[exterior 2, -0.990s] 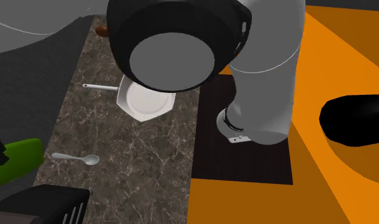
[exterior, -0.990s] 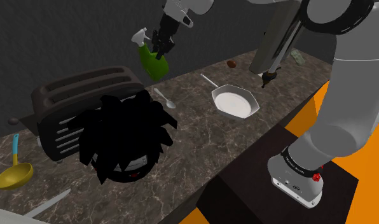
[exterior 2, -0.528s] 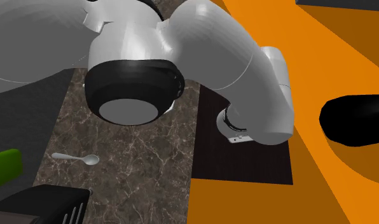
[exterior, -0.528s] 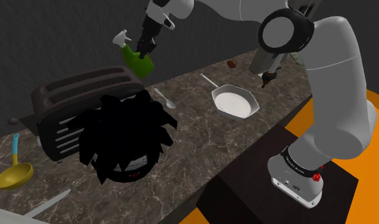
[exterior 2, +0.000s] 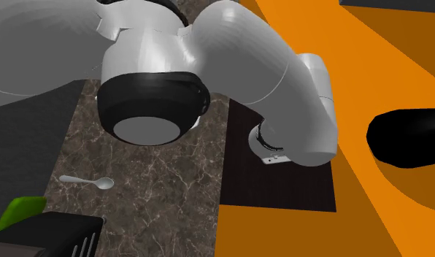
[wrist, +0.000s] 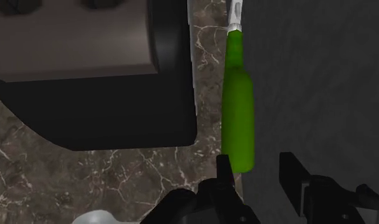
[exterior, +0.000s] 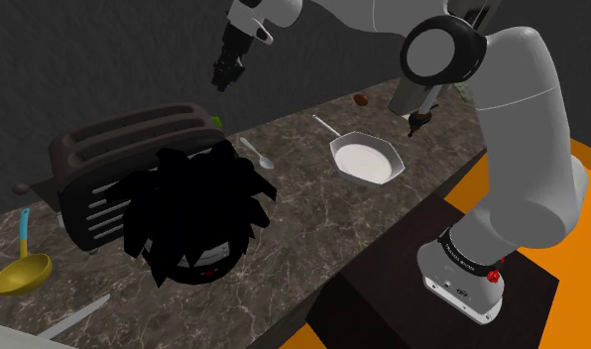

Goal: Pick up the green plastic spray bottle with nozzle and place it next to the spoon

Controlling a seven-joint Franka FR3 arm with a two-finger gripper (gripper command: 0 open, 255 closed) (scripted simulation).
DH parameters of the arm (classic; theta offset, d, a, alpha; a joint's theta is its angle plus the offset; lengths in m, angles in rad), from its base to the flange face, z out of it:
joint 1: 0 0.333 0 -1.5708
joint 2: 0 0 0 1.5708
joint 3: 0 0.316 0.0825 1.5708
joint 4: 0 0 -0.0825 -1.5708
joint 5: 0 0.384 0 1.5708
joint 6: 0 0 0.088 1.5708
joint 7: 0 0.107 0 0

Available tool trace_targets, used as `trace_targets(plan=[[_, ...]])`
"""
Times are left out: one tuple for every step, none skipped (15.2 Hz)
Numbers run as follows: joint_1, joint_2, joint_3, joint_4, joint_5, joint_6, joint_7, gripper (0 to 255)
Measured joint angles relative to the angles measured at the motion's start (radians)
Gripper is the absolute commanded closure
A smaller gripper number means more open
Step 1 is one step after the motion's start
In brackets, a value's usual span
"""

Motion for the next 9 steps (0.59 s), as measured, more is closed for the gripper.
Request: trace_targets(plan=[[-0.001,-0.015,-0.001,-0.031,0.002,0.035,-0.005,255],[-0.001,-0.019,-0.001,-0.04,0.006,0.048,-0.008,255],[-0.005,-0.03,0.001,-0.062,0.011,0.069,-0.014,255],[-0.005,-0.04,0.0,-0.083,0.017,0.091,-0.016,255],[-0.004,-0.04,-0.003,-0.082,0.025,0.078,-0.02,255],[-0.001,-0.047,-0.005,-0.102,0.03,0.119,-0.026,255],[0.001,-0.025,-0.013,-0.051,0.035,0.044,-0.023,255],[0.004,-0.023,-0.013,-0.054,0.034,0.07,-0.02,255],[0.006,-0.043,-0.018,-0.091,0.04,0.105,-0.027,255]])
